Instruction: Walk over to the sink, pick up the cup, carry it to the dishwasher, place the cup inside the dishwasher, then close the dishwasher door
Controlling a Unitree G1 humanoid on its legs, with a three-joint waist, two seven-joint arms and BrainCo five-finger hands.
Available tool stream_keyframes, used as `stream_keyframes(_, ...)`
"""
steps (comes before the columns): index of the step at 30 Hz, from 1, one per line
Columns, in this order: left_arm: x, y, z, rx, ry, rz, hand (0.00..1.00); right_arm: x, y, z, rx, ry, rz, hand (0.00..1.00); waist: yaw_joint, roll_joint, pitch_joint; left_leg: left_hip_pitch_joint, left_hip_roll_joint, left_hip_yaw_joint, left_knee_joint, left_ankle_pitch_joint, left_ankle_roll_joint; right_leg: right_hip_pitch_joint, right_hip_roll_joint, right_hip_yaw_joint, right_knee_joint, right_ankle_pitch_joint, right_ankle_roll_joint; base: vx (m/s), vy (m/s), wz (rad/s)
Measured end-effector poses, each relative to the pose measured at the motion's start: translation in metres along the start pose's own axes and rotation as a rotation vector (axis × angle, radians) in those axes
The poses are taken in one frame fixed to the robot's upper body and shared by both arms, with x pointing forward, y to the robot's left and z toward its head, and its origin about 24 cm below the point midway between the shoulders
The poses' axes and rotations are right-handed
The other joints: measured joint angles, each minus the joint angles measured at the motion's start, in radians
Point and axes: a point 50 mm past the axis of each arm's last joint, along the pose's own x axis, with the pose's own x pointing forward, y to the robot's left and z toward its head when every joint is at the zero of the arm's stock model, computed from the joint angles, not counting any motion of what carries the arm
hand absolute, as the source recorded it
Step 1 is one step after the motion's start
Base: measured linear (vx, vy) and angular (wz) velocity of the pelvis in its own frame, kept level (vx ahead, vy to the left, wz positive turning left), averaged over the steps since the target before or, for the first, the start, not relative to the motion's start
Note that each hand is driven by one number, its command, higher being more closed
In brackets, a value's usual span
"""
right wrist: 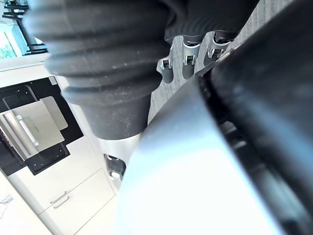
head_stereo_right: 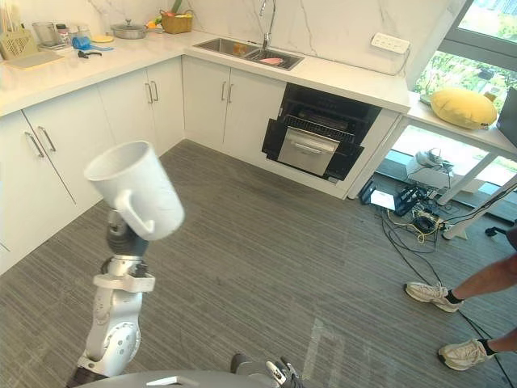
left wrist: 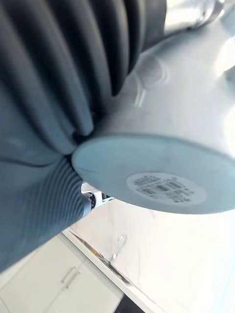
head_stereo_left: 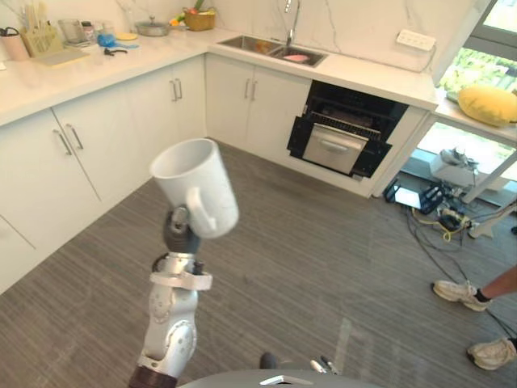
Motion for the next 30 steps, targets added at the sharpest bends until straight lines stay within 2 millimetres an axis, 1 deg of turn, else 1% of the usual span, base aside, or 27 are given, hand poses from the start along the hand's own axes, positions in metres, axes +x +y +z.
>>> stream_keyframes(1,-0.001,0.003,0.004,0.000,-0.020,0.028,1.00,0.001,0.000,0.004,-0.004,-0.014,0.008,0.00,0.001,0.008,0.000,0.012,0.013,0.013,0.027,-0.025,-0.012,-0.024,-0.002,-0.026,0.111,-0.056,-0.013,0.14,-0.080,-0.36)
stream_keyframes(2,-0.009,0.007,0.009,0.000,-0.031,0.065,1.00,-0.001,0.000,0.005,-0.011,-0.016,0.014,0.00,-0.001,0.027,-0.006,0.045,0.035,0.030,0.064,-0.042,-0.038,-0.021,0.013,-0.064,0.231,-0.143,-0.031,0.30,-0.143,-0.35)
stream_keyframes(3,-0.011,0.005,0.017,0.002,-0.056,0.066,1.00,0.001,0.002,0.005,-0.003,-0.013,0.014,0.00,-0.001,0.028,0.003,-0.015,0.070,-0.011,0.264,-0.059,-0.004,-0.011,0.012,-0.076,0.265,-0.255,-0.051,0.27,-0.125,-0.25)
stream_keyframes(4,-0.013,0.006,0.017,0.003,-0.053,0.073,1.00,0.000,-0.001,0.006,0.009,-0.014,0.000,0.00,0.000,0.038,0.009,-0.079,0.106,-0.062,0.404,-0.041,0.030,-0.013,0.021,-0.078,0.278,-0.277,-0.055,0.20,-0.158,-0.16)
stream_keyframes(5,-0.017,0.009,0.015,-0.005,-0.036,0.113,1.00,-0.001,-0.007,0.009,0.007,-0.013,-0.012,0.00,0.011,0.064,0.010,-0.217,0.155,-0.155,0.639,0.077,0.140,0.004,0.032,-0.073,0.258,-0.283,-0.059,0.26,-0.106,-0.12)
stream_keyframes(6,-0.018,0.009,0.012,-0.013,-0.029,0.132,1.00,-0.003,-0.012,0.013,0.003,-0.021,-0.017,0.00,0.022,0.083,0.019,-0.320,0.183,-0.232,0.793,0.159,0.135,0.047,0.043,-0.076,0.209,-0.277,-0.068,0.32,-0.088,-0.06)
stream_keyframes(7,-0.018,0.009,0.011,-0.020,-0.025,0.135,1.00,-0.004,-0.016,0.015,0.002,-0.021,-0.022,0.00,0.022,0.096,0.026,-0.358,0.179,-0.250,0.833,0.147,0.132,0.069,0.042,-0.081,0.185,-0.272,-0.078,0.45,0.015,0.07)
stream_keyframes(8,-0.019,0.011,0.007,-0.018,-0.003,0.123,1.00,-0.005,-0.019,0.017,0.004,-0.022,-0.027,0.00,0.021,0.109,0.036,-0.408,0.158,-0.250,0.839,0.101,0.140,0.122,0.036,-0.084,0.128,-0.262,-0.070,0.38,0.047,0.16)
stream_keyframes(9,-0.021,0.017,0.001,-0.002,0.038,0.116,1.00,-0.006,-0.023,0.016,0.027,-0.021,-0.044,0.00,0.022,0.103,0.040,-0.428,0.115,-0.227,0.760,0.057,0.142,0.185,0.022,-0.084,0.063,-0.247,-0.059,0.41,0.039,0.14)
stream_keyframes(10,-0.023,0.020,0.000,0.005,0.054,0.118,1.00,-0.006,-0.022,0.016,0.031,-0.023,-0.040,0.00,0.022,0.094,0.045,-0.429,0.090,-0.207,0.694,0.041,0.142,0.215,0.010,-0.084,0.030,-0.235,-0.049,0.43,0.046,0.04)
stream_keyframes(11,-0.024,0.024,0.001,0.017,0.058,0.130,1.00,-0.002,-0.019,0.021,0.029,-0.036,-0.020,0.00,0.022,0.073,0.055,-0.434,0.024,-0.186,0.522,0.033,0.145,0.269,-0.010,-0.075,-0.031,-0.230,-0.043,0.34,0.050,-0.04)
stream_keyframes(12,-0.023,0.025,0.001,0.020,0.055,0.133,1.00,0.001,-0.017,0.024,0.027,-0.045,-0.007,0.00,0.023,0.063,0.059,-0.443,-0.016,-0.192,0.417,0.042,0.147,0.288,-0.021,-0.072,-0.057,-0.228,-0.039,0.46,0.121,-0.26)
stream_keyframes(13,-0.023,0.025,0.003,0.024,0.050,0.149,1.00,0.006,-0.014,0.033,0.016,-0.071,0.024,0.00,0.032,0.055,0.067,-0.470,-0.100,-0.245,0.113,0.154,0.124,0.319,-0.034,-0.044,-0.113,-0.227,-0.027,0.36,0.136,-0.54)
stream_keyframes(14,-0.024,0.026,0.004,0.024,0.048,0.166,1.00,0.010,-0.012,0.039,0.002,-0.080,0.039,0.00,0.049,0.063,0.071,-0.489,-0.117,-0.305,0.005,0.265,0.102,0.335,-0.025,-0.012,-0.139,-0.231,-0.011,0.36,0.171,-0.78)
stream_keyframes(15,-0.025,0.027,0.004,0.026,0.051,0.178,1.00,0.012,-0.010,0.042,-0.003,-0.085,0.046,0.00,0.062,0.066,0.072,-0.490,-0.122,-0.336,-0.011,0.331,0.084,0.346,-0.018,0.013,-0.150,-0.237,-0.001,0.42,0.203,-1.10)
stream_keyframes(16,-0.028,0.032,0.003,0.041,0.065,0.218,1.00,0.018,0.001,0.042,0.002,-0.087,0.081,0.00,0.075,0.049,0.072,-0.463,-0.148,-0.355,0.040,0.352,0.150,0.375,-0.028,0.093,-0.157,-0.263,0.007,0.46,0.181,-0.86)
stream_keyframes(17,-0.028,0.033,0.004,0.048,0.067,0.219,1.00,0.021,0.008,0.039,0.010,-0.083,0.107,0.00,0.067,0.022,0.077,-0.477,-0.152,-0.356,0.113,0.292,0.160,0.393,-0.028,0.135,-0.144,-0.263,0.009,0.48,0.153,-0.61)
stream_keyframes(18,-0.027,0.032,0.003,0.046,0.069,0.214,1.00,0.021,0.011,0.035,0.014,-0.075,0.116,0.00,0.059,0.011,0.080,-0.491,-0.150,-0.358,0.188,0.237,0.167,0.396,-0.030,0.162,-0.124,-0.262,0.019,0.38,0.140,-0.09)
stream_keyframes(21,-0.025,0.031,0.003,0.047,0.081,0.190,1.00,0.015,0.004,0.020,0.002,-0.008,0.079,0.00,0.053,-0.014,0.068,-0.456,-0.168,-0.325,0.266,0.132,0.203,0.386,-0.061,0.211,0.003,-0.260,0.019,0.47,0.193,-0.11)
stream_keyframes(22,-0.024,0.031,0.003,0.047,0.083,0.184,1.00,0.013,0.001,0.018,0.004,0.002,0.070,0.00,0.052,-0.019,0.062,-0.441,-0.179,-0.320,0.264,0.118,0.206,0.377,-0.068,0.216,0.039,-0.256,0.028,0.43,0.122,-0.19)
stream_keyframes(23,-0.019,0.029,0.003,0.041,0.085,0.167,1.00,0.009,-0.005,0.013,0.022,0.010,0.041,0.00,0.051,-0.017,0.048,-0.406,-0.193,-0.301,0.254,0.087,0.215,0.335,-0.080,0.237,0.163,-0.227,0.100,0.41,0.111,-0.22)
stream_keyframes(25,-0.012,0.024,0.006,0.046,0.070,0.133,1.00,0.008,-0.006,0.012,0.038,0.003,0.027,0.00,0.054,-0.015,0.046,-0.357,-0.203,-0.283,0.237,0.057,0.223,0.256,-0.084,0.271,0.357,-0.167,0.256,0.38,0.104,-0.32)
stream_keyframes(26,-0.007,0.017,0.013,0.049,0.062,0.099,1.00,0.009,-0.004,0.010,0.052,-0.003,0.027,0.00,0.059,-0.031,0.046,-0.297,-0.228,-0.261,0.195,0.044,0.222,0.163,-0.103,0.278,0.549,-0.076,0.256,0.33,0.082,-0.53)
stream_keyframes(27,-0.003,0.010,0.017,0.044,0.050,0.073,1.00,0.009,-0.001,0.011,0.048,-0.028,0.035,0.00,0.054,-0.039,0.041,-0.229,-0.245,-0.243,0.148,0.029,0.223,0.072,-0.116,0.248,0.715,-0.082,0.234,0.39,0.048,-0.52)
stream_keyframes(28,-0.002,0.008,0.017,0.044,0.047,0.064,1.00,0.009,0.000,0.011,0.045,-0.035,0.037,0.00,0.051,-0.036,0.039,-0.201,-0.246,-0.242,0.131,0.022,0.229,0.048,-0.114,0.233,0.750,-0.091,0.217,0.38,0.001,-0.33)
stream_keyframes(29,0.002,-0.001,0.012,0.025,0.057,0.027,1.00,0.007,0.000,0.015,0.031,-0.060,0.043,0.00,0.042,-0.025,0.036,-0.119,-0.240,-0.243,0.075,0.015,0.224,-0.028,-0.093,0.164,0.803,-0.141,0.131,0.37,-0.048,-0.03)
stream_keyframes(30,0.006,-0.010,0.008,0.008,0.062,-0.005,1.00,0.006,0.000,0.016,0.026,-0.074,0.044,0.00,0.033,-0.008,0.030,-0.068,-0.220,-0.246,0.037,0.010,0.215,-0.098,-0.070,0.101,0.781,-0.181,0.090,0.30,-0.054,0.10)
